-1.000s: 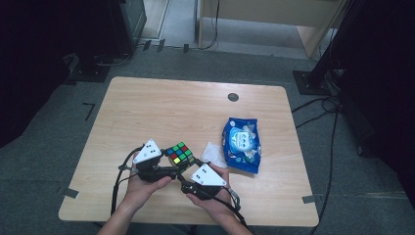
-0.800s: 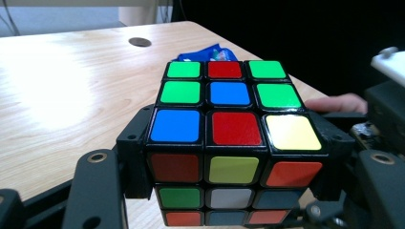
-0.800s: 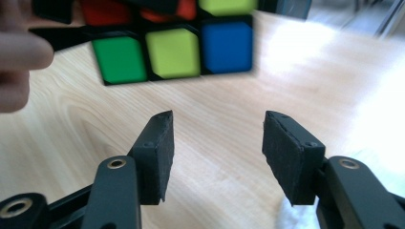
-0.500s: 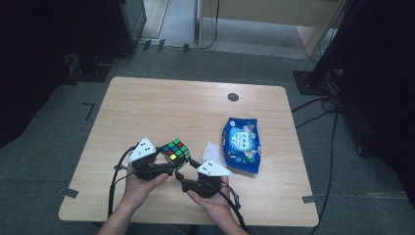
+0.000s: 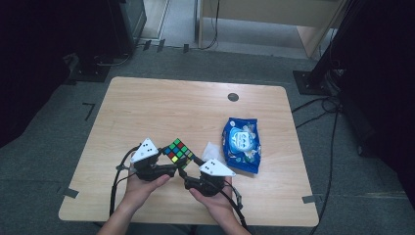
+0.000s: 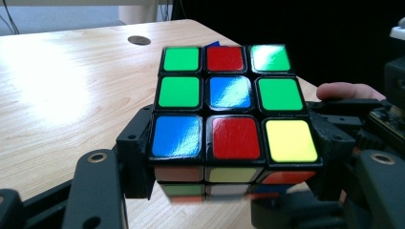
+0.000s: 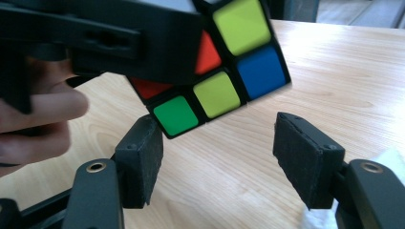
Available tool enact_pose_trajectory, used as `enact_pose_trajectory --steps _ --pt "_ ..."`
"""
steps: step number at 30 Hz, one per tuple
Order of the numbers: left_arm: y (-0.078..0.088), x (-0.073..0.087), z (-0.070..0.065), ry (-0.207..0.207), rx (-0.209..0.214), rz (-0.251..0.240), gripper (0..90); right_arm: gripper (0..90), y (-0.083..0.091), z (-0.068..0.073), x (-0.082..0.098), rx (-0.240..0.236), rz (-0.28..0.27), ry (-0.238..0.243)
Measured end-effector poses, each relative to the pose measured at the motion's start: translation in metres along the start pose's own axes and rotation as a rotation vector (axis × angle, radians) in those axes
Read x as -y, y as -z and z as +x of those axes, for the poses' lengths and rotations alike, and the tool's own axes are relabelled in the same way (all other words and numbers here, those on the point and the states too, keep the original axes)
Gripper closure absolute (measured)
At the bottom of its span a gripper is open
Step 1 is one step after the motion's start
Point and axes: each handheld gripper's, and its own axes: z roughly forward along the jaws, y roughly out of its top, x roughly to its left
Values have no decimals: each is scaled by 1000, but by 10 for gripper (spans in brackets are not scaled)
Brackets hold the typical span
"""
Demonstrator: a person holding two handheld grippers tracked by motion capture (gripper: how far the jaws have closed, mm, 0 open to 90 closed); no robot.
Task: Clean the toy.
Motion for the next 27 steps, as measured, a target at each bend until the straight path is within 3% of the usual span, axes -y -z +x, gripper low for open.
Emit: enact_pose_trajectory --steps 12,15,17,18,19,20,21,22,24,26,27 --pt "3 -1 -1 -22 -9 -14 341 364 2 -9 -1 66 5 -5" --pt "3 0 -1 -18 -10 -17 342 437 2 -14 0 103 7 -18" --pt "3 0 0 -18 -15 -16 341 456 3 -21 0 124 10 -68" --pt "3 1 0 -21 -16 -11 341 525 6 -31 -1 102 3 -143" --pt "3 1 0 -21 -16 -11 341 525 6 -31 -1 102 3 -143" --pt "1 2 0 -32 -26 -6 341 551 11 -40 -3 44 -29 -219" --pt "1 2 0 -32 -26 -6 342 551 11 -40 -3 44 -29 -219" --pt "0 3 -1 -37 -33 -4 342 551 13 -42 -4 21 -44 -254" --pt "-2 5 -2 -52 -41 4 341 522 18 -45 -8 1 -72 -294" --pt "-5 8 -3 -68 -53 8 341 407 22 -45 -14 1 -89 -348" --pt "-6 10 -3 -74 -58 12 341 407 22 -45 -14 1 -89 -348"
